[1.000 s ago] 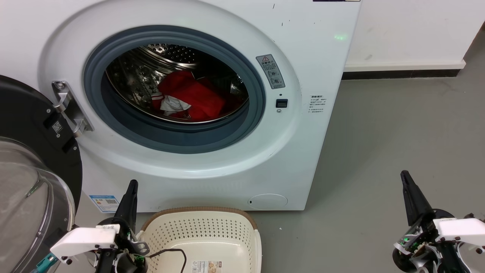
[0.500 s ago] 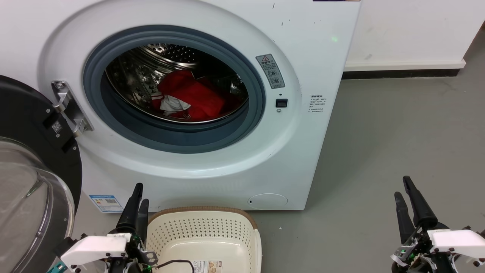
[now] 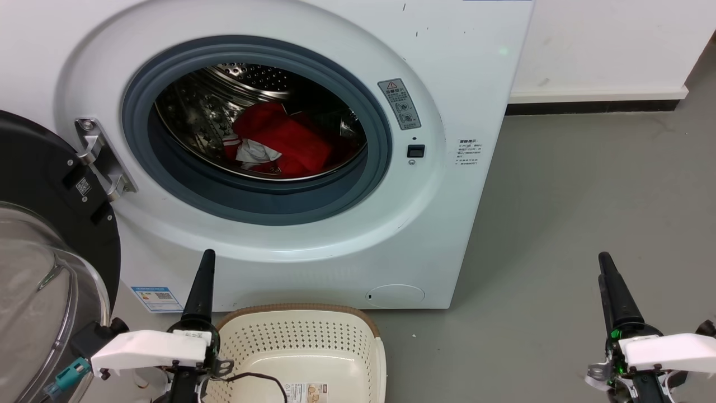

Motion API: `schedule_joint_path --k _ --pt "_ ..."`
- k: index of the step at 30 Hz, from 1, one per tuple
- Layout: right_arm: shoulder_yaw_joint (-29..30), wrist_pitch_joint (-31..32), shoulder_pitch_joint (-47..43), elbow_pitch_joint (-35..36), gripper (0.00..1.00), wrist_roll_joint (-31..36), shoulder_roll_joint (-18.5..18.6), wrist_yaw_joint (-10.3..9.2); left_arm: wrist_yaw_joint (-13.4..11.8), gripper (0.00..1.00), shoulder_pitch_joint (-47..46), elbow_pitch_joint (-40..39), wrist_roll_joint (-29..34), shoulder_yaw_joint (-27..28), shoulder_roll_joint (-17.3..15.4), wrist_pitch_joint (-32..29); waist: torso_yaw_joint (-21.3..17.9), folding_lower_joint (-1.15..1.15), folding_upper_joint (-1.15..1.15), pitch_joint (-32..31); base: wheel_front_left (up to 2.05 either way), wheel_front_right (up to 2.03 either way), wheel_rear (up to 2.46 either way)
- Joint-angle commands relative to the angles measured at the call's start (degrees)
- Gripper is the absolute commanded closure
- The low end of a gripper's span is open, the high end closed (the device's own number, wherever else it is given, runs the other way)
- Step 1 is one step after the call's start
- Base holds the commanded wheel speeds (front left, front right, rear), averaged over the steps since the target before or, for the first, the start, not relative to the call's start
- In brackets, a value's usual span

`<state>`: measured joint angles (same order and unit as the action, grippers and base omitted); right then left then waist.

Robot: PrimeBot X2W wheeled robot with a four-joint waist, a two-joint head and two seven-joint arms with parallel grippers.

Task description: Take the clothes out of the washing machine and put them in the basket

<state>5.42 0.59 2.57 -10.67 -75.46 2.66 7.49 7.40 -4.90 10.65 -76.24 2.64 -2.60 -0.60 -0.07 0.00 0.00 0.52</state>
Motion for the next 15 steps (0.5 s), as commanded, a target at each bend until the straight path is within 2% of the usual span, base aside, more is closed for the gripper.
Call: schedule_joint_path --k 1,9,15 --pt "-0.03 -0.66 0.31 1.89 0.00 3.29 0.24 0.00 0.09 0.00 -1.63 -1.56 3.19 -0.30 -0.21 0.71 -0.01 0.00 0.00 0.00 0.00 0.00 0.00" --pt "-0.63 -2.47 -0.75 4.26 0.00 15.39 0.25 0.00 0.10 0.00 -1.16 -2.47 13.91 -1.38 -0.23 2.51 0.05 0.00 0.00 -0.05 0.00 0.00 0.00" --pt "-1.52 -3.74 -1.36 4.80 0.00 22.05 0.26 0.00 0.10 0.00 -0.90 -2.71 22.69 -2.55 -0.57 3.75 0.16 0.00 0.00 -0.06 0.00 0.00 0.00"
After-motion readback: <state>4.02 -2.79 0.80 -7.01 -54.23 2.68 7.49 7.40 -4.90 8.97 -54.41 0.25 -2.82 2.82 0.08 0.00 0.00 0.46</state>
